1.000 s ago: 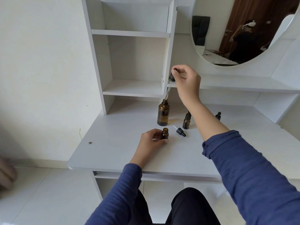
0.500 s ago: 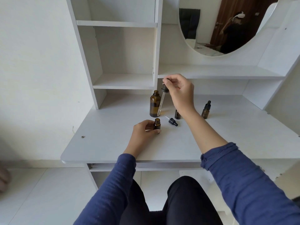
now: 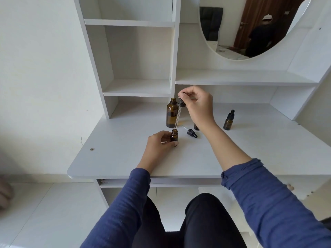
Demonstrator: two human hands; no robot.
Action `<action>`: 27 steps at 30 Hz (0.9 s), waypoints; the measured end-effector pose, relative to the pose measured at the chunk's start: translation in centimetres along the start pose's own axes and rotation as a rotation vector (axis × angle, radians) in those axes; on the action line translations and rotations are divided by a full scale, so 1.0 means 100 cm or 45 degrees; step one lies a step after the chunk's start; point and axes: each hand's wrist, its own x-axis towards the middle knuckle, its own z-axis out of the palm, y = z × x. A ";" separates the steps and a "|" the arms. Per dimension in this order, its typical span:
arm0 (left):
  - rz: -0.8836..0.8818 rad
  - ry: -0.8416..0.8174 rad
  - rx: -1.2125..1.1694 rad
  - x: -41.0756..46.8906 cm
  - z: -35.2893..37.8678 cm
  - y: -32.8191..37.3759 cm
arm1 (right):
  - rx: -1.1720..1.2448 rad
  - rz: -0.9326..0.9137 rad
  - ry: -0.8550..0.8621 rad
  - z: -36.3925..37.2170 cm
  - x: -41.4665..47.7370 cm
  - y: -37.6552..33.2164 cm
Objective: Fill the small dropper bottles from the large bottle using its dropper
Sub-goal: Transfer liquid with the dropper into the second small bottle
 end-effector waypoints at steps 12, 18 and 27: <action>-0.020 -0.003 -0.028 0.000 -0.001 0.001 | 0.038 0.036 0.017 0.004 0.008 -0.002; -0.028 -0.021 -0.052 0.000 -0.002 0.001 | 0.058 -0.031 0.229 0.007 0.033 -0.013; -0.054 -0.030 -0.067 0.001 -0.002 0.000 | 0.021 -0.172 0.382 0.017 0.058 -0.015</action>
